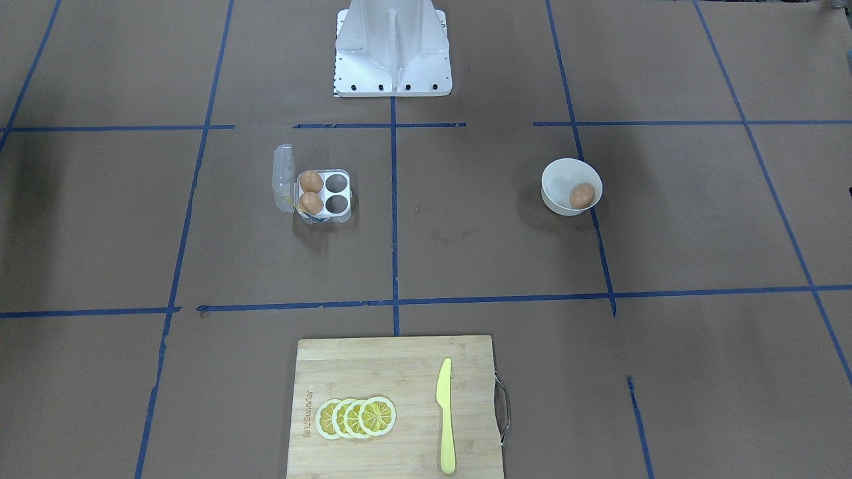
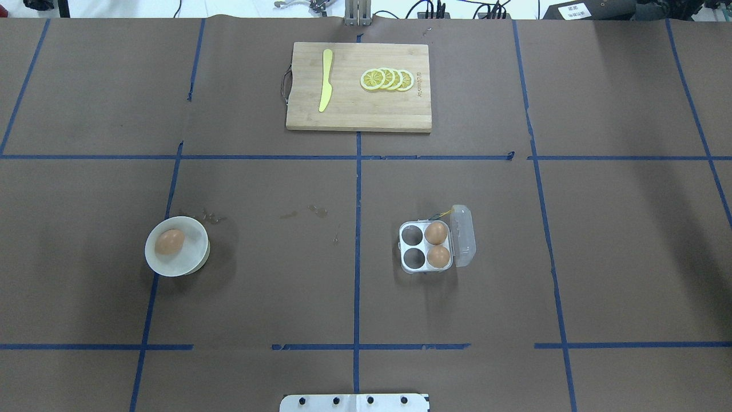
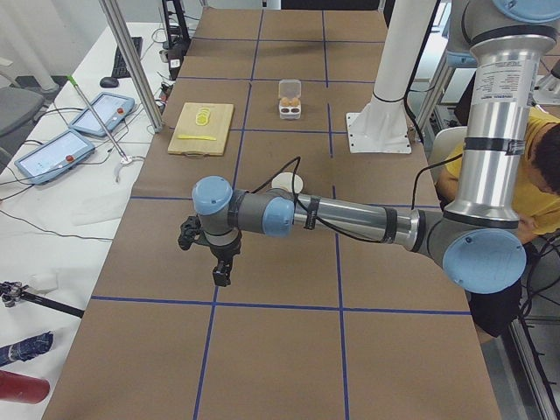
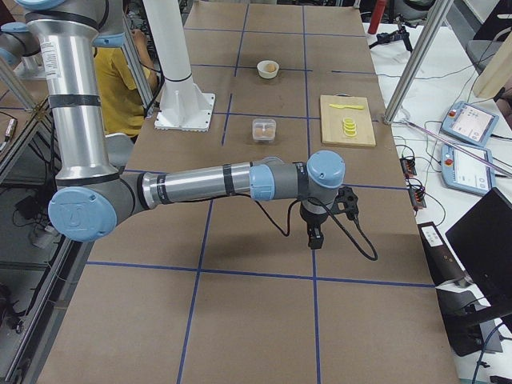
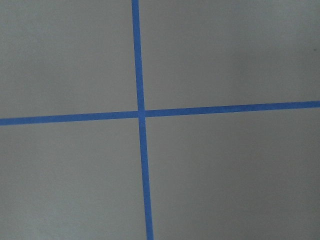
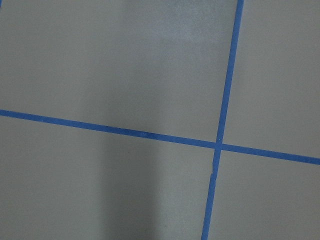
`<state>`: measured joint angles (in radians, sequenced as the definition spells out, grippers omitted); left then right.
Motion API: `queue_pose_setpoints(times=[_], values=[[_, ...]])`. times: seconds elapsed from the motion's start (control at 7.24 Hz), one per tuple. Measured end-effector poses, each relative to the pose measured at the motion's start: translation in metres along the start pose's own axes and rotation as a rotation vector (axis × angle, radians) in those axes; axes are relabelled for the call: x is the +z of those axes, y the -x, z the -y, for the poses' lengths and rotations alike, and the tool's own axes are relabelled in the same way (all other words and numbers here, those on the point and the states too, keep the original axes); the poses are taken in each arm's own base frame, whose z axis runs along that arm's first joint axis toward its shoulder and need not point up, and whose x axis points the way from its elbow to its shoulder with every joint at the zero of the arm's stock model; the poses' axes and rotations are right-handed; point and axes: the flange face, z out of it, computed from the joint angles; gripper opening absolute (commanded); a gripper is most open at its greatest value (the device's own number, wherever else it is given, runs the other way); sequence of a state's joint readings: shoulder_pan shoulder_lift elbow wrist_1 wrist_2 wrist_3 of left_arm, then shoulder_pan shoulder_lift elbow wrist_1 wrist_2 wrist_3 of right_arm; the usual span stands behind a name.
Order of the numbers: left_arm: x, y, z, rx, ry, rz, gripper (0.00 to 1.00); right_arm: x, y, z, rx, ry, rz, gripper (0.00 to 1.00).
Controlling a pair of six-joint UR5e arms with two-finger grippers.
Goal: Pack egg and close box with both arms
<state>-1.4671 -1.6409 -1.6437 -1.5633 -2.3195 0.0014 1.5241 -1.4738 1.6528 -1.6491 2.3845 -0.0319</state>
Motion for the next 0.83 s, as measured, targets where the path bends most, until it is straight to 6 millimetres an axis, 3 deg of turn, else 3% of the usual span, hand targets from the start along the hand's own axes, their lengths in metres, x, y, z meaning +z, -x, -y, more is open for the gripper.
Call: queue_pose_setpoints(times=[0.28, 0.83], values=[[-0.010, -0.007, 0.010, 0.017, -0.021, 0.002, 1.00, 0.011, 0.005, 0.001, -0.015, 0.021, -0.022, 1.00], [-0.014, -0.011, 0.011, 0.028, -0.036, -0.001, 1.00, 0.028, 0.006, -0.005, -0.023, 0.053, -0.034, 1.00]])
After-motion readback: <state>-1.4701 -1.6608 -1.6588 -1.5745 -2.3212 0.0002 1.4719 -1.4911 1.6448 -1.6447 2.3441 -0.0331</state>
